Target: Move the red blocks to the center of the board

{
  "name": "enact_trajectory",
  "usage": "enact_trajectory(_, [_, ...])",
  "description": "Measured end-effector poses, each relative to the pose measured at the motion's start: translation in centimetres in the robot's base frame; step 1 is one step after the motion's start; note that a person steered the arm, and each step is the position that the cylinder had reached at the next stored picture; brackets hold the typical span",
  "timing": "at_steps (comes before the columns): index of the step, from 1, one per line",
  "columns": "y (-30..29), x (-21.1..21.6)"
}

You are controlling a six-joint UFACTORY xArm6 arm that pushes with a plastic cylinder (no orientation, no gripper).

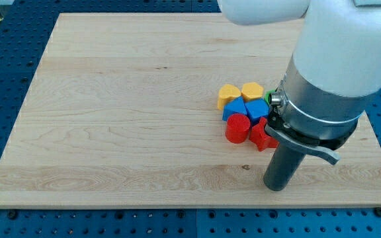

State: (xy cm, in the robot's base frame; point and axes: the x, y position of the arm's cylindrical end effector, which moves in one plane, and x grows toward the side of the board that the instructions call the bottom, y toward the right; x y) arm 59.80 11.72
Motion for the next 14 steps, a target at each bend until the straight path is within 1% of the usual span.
enact_trajectory(1, [0.0, 0.0])
enact_trajectory(3, [6.1, -0.4])
enact_trajectory(4, [6.7, -2.8])
enact_trajectory(5, [6.5, -6.2])
enact_trajectory(6, [5.9, -7.2])
enact_trajectory(8, [-0.7, -7.2])
enact_trajectory(9, [-2.9, -7.2])
enact_trajectory(10, [-4.3, -7.1])
enact_trajectory(11, [-4.8, -6.0])
enact_trajectory(12, [-7.2, -5.7])
enact_trajectory(14, [-14.5, -5.7])
